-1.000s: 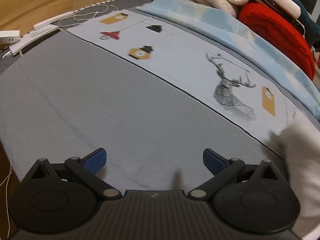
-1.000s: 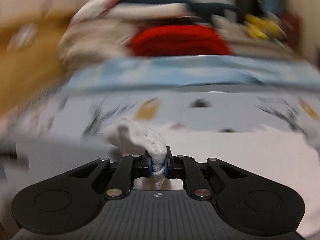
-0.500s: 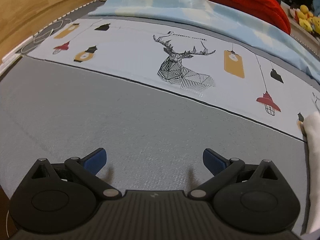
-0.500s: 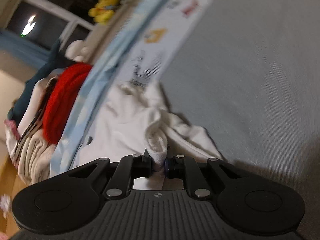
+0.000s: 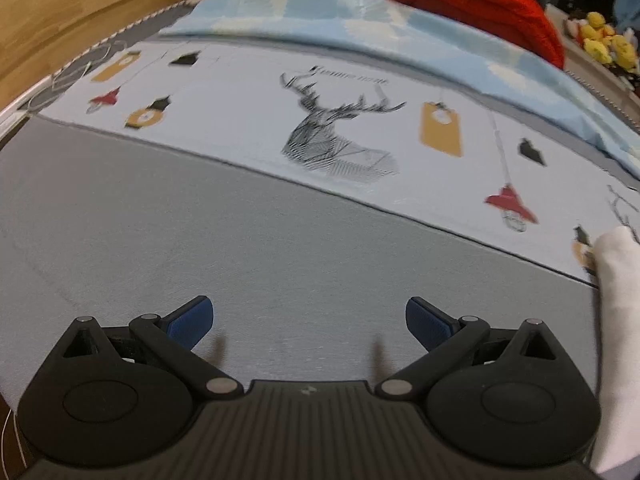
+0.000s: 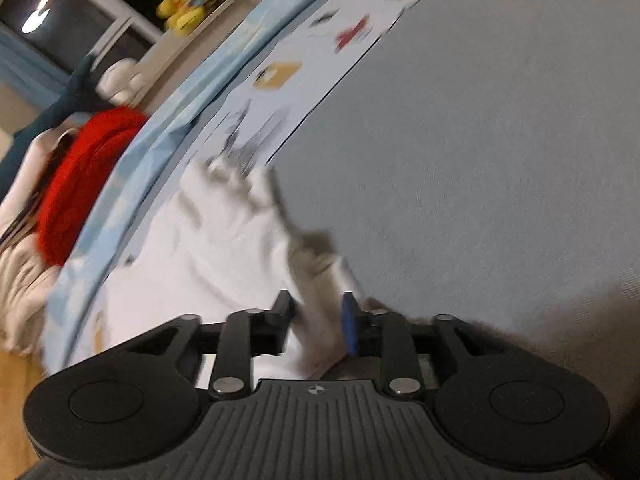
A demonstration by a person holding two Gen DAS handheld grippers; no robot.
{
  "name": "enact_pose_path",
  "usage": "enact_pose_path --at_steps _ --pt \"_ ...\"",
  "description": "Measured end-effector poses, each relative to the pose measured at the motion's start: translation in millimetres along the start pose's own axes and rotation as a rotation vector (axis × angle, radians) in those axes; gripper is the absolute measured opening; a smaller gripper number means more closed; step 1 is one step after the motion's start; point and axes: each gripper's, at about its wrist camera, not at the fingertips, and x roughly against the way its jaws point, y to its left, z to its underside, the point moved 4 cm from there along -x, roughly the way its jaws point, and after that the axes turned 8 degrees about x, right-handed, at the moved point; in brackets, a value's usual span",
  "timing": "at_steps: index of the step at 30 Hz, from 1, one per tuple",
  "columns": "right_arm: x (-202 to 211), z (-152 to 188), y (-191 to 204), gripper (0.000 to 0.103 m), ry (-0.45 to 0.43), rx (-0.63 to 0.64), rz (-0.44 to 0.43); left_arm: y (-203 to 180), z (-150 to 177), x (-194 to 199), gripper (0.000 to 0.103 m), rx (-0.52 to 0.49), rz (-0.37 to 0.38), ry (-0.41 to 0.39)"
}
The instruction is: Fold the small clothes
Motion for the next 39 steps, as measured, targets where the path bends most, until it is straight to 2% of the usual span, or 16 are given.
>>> enact_pose_path --at_steps 1,3,9,12,16,17,19,21,23,28,29,33,35,36,38,39 --pt "9 -5 -3 0.078 -0.023 -0.014 0.075 -6 2 4 0.103 -0.009 0.017 -0.012" --pt "26 -16 -5 0.079 -0.084 0.001 0.139 -20 4 10 0.103 -0.033 0.052 -0.025" --pt "10 -66 43 0.077 -0.102 0.253 -0.154 -93 5 9 0.103 -0.113 0.130 -0.036" --pt "-20 -81 71 0.066 -0.080 0.338 -0.170 -137 10 -9 0.103 -0.126 0.165 0.018" --pt "-66 -81 96 0.064 -0.028 0.392 -0.161 -182 11 -32 0.103 -0.105 0.237 0.050" --pt "-78 -83 102 0.061 -0.018 0.410 -0.158 -189 12 -36 0.103 -0.102 0.253 0.054" --pt "-93 -87 102 0.025 0.003 0.389 -0.143 -202 12 -46 0.103 -0.112 0.268 0.053" --pt "-100 -95 88 0.006 0.027 0.278 -0.161 -208 14 -55 0.103 -0.139 0.242 0.048" --pt "-102 -103 71 0.006 0.034 0.159 -0.187 -208 13 -63 0.103 -0.161 0.214 0.058" --pt "-131 -99 41 0.002 0.065 0.096 -0.032 -202 15 -64 0.103 -0.158 0.211 0.077" --pt "-132 -99 37 0.002 0.067 0.068 -0.044 -203 16 -63 0.103 -0.164 0.215 0.077" --pt "-103 -109 39 0.009 0.030 0.058 -0.101 -207 19 -52 0.103 -0.173 0.247 0.070" --pt "-77 -107 40 0.037 0.040 0.096 -0.171 -209 20 -48 0.103 -0.171 0.264 0.070" --pt "-66 -104 41 0.065 0.045 0.130 -0.190 -210 20 -45 0.103 -0.169 0.269 0.067" --pt "-50 -92 45 0.086 0.029 0.214 -0.203 -211 22 -41 0.103 -0.168 0.278 0.064" --pt "-47 -87 46 0.086 0.021 0.240 -0.198 -212 23 -40 0.103 -0.172 0.280 0.066"
